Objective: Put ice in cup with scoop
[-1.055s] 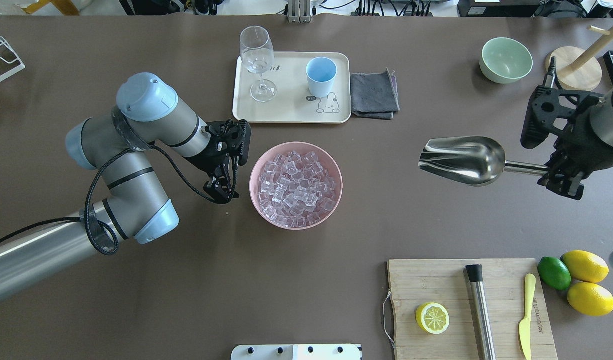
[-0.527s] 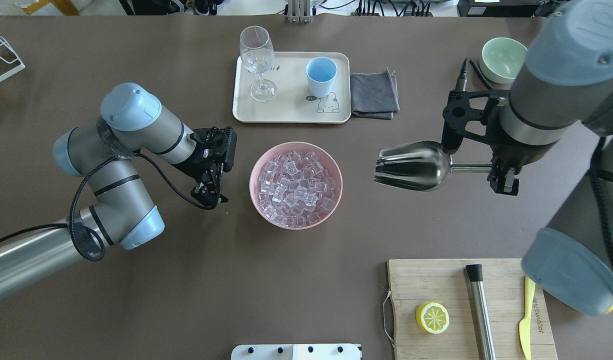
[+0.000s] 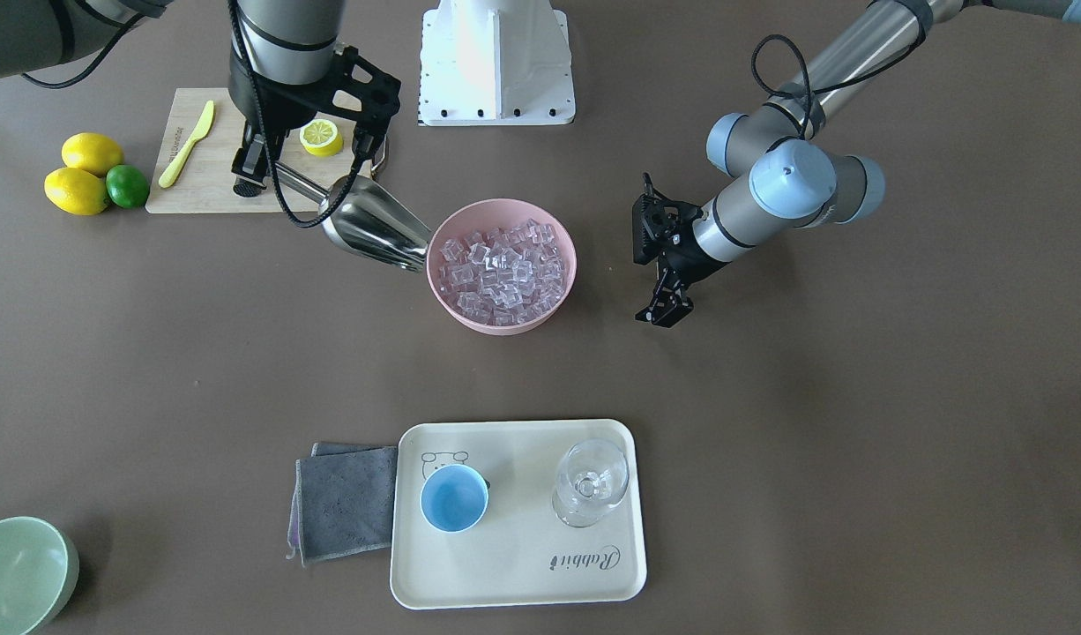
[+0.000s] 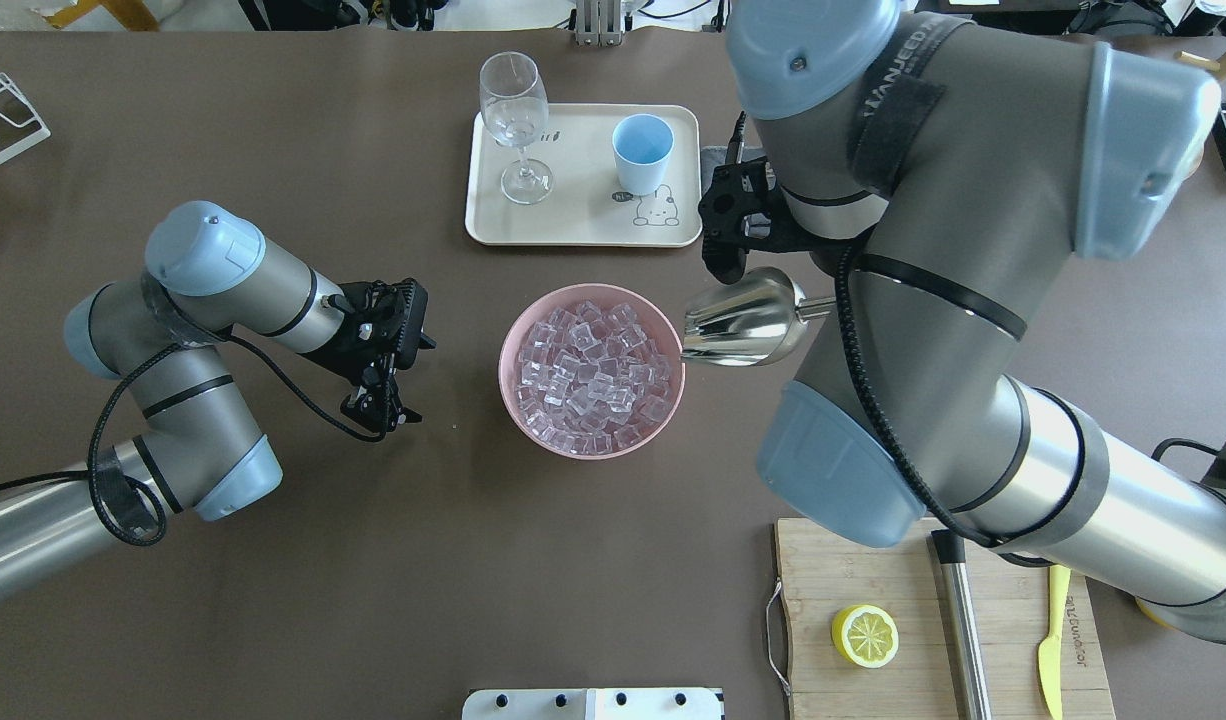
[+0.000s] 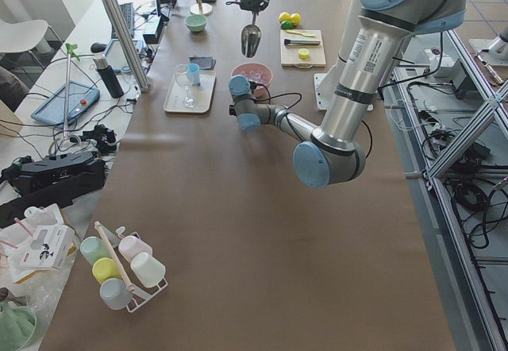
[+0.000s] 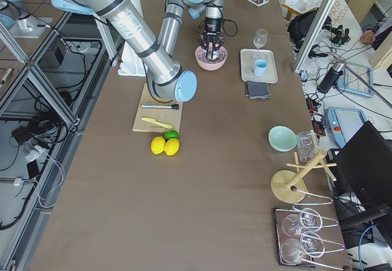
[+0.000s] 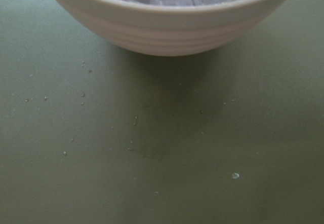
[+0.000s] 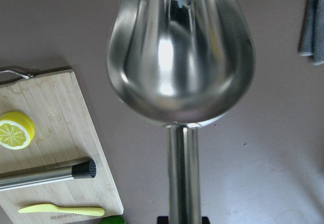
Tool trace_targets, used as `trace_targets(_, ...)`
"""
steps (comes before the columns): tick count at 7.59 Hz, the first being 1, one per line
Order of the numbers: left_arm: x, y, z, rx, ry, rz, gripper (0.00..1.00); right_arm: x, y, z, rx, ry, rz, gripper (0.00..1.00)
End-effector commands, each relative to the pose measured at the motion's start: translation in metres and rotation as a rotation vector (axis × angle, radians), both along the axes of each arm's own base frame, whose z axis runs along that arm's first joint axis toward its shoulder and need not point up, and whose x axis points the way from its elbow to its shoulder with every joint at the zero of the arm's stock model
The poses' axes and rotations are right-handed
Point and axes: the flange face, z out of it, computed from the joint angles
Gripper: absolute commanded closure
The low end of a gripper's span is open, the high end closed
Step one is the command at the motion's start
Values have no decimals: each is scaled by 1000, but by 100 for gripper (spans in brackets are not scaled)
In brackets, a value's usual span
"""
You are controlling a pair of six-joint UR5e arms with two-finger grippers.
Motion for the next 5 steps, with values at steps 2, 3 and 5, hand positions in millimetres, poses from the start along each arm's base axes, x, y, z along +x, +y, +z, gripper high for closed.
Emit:
trace_targets(2, -2, 1, 2, 3, 4, 0, 1, -50, 1, -42, -1, 156, -64, 100)
trace_targets(3, -1, 0, -1, -4, 7, -5, 1, -64, -3, -37, -3, 199, -73, 100)
trace_targets(5, 12, 7, -13, -57, 15, -13, 1, -79, -7, -40, -2, 233, -84, 100)
